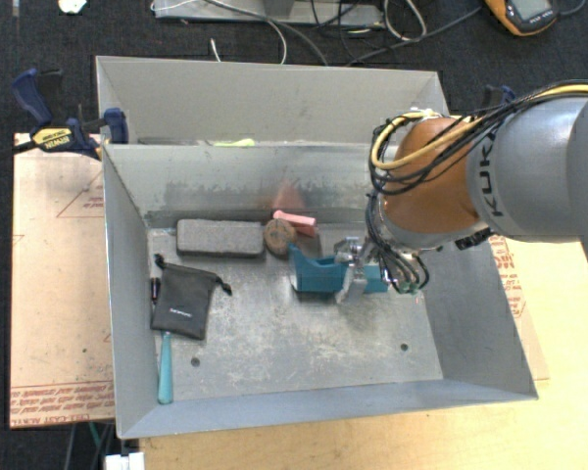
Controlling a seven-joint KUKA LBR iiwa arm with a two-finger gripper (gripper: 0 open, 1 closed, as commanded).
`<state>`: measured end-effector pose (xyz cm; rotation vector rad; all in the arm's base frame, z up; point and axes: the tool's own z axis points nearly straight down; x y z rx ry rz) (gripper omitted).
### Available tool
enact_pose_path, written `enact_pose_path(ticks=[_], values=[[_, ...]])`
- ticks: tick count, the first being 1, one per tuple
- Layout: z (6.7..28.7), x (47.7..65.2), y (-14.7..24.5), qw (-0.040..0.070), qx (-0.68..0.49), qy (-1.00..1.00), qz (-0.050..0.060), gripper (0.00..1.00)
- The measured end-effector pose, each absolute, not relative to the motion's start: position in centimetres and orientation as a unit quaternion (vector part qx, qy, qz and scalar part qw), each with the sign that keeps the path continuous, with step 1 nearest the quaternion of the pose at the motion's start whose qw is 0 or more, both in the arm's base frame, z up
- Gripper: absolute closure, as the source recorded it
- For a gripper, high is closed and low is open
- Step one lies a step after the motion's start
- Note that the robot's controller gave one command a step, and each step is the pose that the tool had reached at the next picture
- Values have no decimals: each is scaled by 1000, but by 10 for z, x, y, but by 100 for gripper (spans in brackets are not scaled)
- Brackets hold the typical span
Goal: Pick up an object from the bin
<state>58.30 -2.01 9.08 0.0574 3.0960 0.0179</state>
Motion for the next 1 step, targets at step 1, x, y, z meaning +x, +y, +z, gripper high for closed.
enact_pose_path(ticks=[1], values=[[82, 599, -28, 24, -98, 995, 6, 100]])
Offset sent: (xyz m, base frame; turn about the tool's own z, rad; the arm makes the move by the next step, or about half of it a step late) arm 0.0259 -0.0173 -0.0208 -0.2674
